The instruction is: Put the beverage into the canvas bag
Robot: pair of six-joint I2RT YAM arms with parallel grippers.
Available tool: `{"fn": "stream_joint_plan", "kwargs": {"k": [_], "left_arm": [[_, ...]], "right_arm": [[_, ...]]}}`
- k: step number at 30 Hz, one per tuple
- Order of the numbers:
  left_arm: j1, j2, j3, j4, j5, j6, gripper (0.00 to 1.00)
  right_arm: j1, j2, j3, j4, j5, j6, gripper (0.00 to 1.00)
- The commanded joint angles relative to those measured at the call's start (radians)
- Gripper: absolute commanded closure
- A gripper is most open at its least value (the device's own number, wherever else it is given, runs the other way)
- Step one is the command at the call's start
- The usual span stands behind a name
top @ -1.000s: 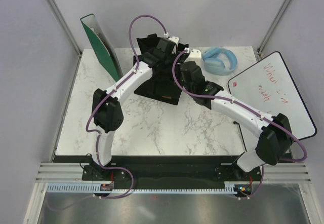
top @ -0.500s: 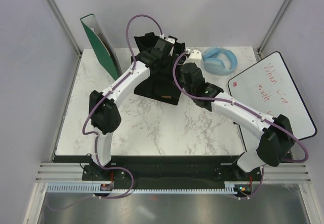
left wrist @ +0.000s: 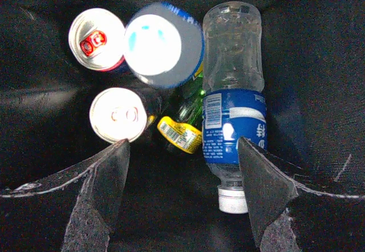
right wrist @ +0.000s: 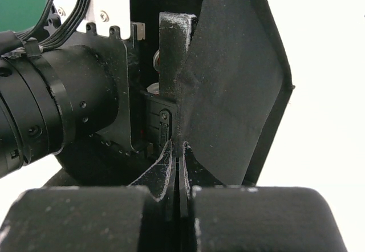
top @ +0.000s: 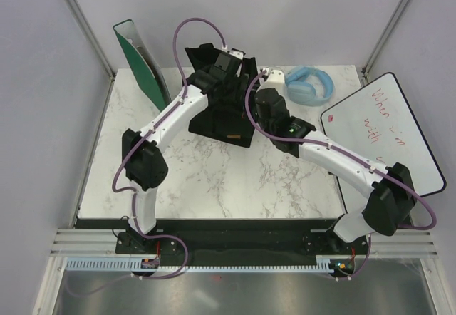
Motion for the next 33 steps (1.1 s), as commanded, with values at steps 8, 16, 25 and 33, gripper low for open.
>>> {"fn": "stream_joint_plan", "kwargs": {"k": [8, 16, 25, 33], "left_arm": [[-0.016, -0.189, 0.103, 0.049, 0.102, -0.044, 0.33], [0.001, -0.138, 0.103, 0.053, 0.096, -0.085, 0.36], [0.064, -0.109, 0.189, 0.058, 0.177, -0.124, 0.65], [0.065, -0.135, 0.137, 0.058, 0.197, -0.102, 0.63]], "right_arm": [[-0.012, 0.019, -0.019, -0.032, 0.025, -0.013, 1.00], [-0.012, 0.011, -0.079, -0.044, 0.004, -0.036, 1.00], [-0.022, 0.014, -0.116, -0.061, 0.016, -0.027, 0.90], [-0.031, 0.014, -0.076, -0.071, 0.014, -0.028, 0.94]]}}
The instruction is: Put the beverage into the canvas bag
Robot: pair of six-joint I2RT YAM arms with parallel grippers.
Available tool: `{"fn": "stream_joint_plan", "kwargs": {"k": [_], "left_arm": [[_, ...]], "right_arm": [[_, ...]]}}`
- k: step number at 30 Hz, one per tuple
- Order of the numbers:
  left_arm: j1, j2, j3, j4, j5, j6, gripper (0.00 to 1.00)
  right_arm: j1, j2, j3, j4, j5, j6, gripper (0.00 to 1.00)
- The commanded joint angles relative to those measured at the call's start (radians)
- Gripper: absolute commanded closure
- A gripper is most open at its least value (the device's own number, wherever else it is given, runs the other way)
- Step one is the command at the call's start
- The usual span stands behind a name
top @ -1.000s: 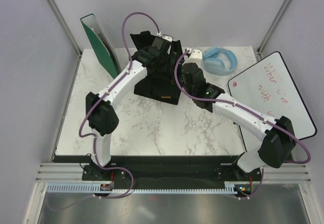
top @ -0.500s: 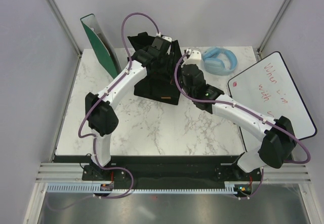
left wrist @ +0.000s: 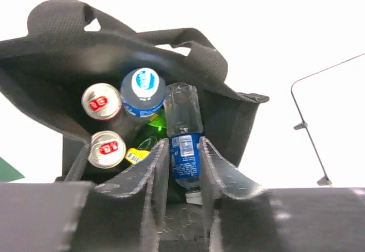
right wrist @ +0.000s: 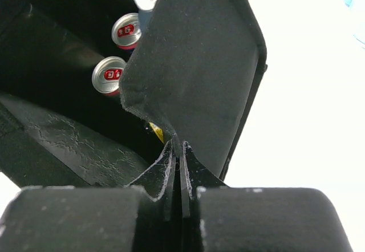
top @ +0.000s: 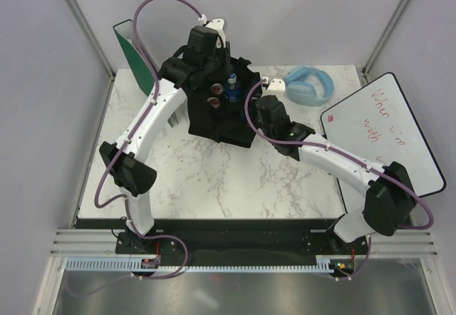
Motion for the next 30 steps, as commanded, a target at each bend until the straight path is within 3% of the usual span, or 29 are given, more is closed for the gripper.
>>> {"fn": "stream_joint_plan", "kwargs": {"k": [1, 5, 10, 11, 16, 19, 20, 23, 30], "left_arm": [[-0.004, -0.039, -0.012, 0.018, 0.040, -0.013, 0.61], [-0.004, -0.086, -0.009, 0.018, 0.054, -0.010, 0.50], [-0.004, -0.184, -0.038, 0.016, 0.065, 0.002, 0.34], [-0.004, -0.200, -0.046, 0.016, 0.062, 0.003, 0.26], [-0.004, -0.293, -0.121, 0.018, 0.035, 0.011, 0.16], [-0.004, -0.350, -0.169, 0.018, 0.060, 0.016, 0.06], [-0.004, -0.378, -0.183, 0.019, 0.072, 0.017, 0.04], [-0.006, -0.425, -0.255, 0.027, 0.109, 0.016, 0.03], [-0.006, -0.654, -0.513, 0.131, 0.133, 0.042, 0.00]], "right_arm": [[-0.012, 0.023, 0.033, -0.062, 0.011, -0.008, 0.94], [-0.016, 0.023, 0.069, -0.067, -0.012, -0.005, 0.91], [-0.018, -0.009, 0.119, -0.087, -0.038, 0.014, 0.71], [-0.018, -0.015, 0.130, -0.093, -0.044, 0.018, 0.68], [-0.018, -0.058, 0.214, -0.145, -0.069, 0.020, 0.55], [-0.018, -0.081, 0.251, -0.194, -0.090, 0.015, 0.38], [-0.018, -0.093, 0.260, -0.212, -0.092, 0.017, 0.24], [-0.016, -0.153, 0.259, -0.263, -0.101, 0.021, 0.02], [-0.018, -0.351, 0.199, -0.347, -0.110, 0.021, 0.02]]}}
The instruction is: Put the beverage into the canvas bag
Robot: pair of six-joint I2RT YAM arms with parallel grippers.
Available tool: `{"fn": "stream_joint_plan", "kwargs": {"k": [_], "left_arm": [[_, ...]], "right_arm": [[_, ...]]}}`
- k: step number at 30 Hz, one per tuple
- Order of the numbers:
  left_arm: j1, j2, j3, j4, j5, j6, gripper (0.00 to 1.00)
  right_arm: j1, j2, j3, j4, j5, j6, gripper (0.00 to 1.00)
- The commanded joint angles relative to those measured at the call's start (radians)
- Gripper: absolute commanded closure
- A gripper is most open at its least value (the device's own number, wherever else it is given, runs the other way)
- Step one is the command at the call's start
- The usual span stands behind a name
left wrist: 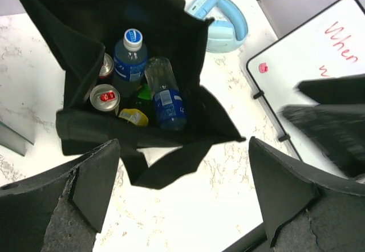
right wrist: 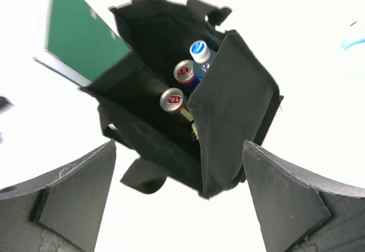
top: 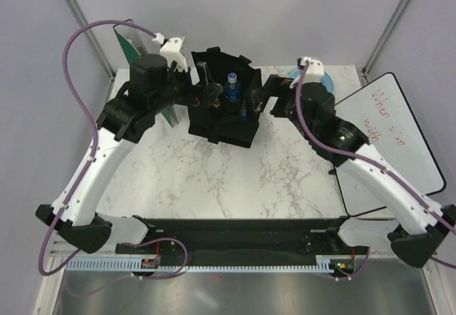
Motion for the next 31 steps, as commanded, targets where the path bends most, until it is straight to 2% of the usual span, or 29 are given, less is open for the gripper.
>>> {"fn": "stream_joint_plan", "kwargs": {"k": [1, 5, 12, 17, 21, 31], "left_arm": [[-0.003, -0.178, -0.151, 0.133, 0.053, 0.042, 0.00], [-0.003, -0.289, -0.272, 0.152, 0.062, 0.043, 0.00], [-0.003, -0.478, -0.491, 0.189, -0.033, 0.072, 0.00], [-0.003, -0.527, -0.495, 0.196, 0.022, 0.048, 0.00], [-0.003, -0.594, -0.541, 0.221, 0.026, 0.014, 0.00], [-0.003, -0.631, -0.559, 0.209, 0.013, 0.025, 0.00]], "right_arm": [[-0.003, -0.134, -0.014, -0.099, -0.012, -0.002, 0.02], [-0.004, -0.215, -0.032, -0.155, -0.003, 0.007, 0.02], [-0.003, -0.262, -0.002, -0.262, 0.037, -0.004, 0.02], [-0.003, -0.280, -0.005, -0.255, 0.032, -0.016, 0.02], [-0.003, -0.265, 0.004, -0.249, 0.030, -0.033, 0.02], [-0.003, -0.259, 0.014, -0.227, 0.053, -0.065, 0.02]]}}
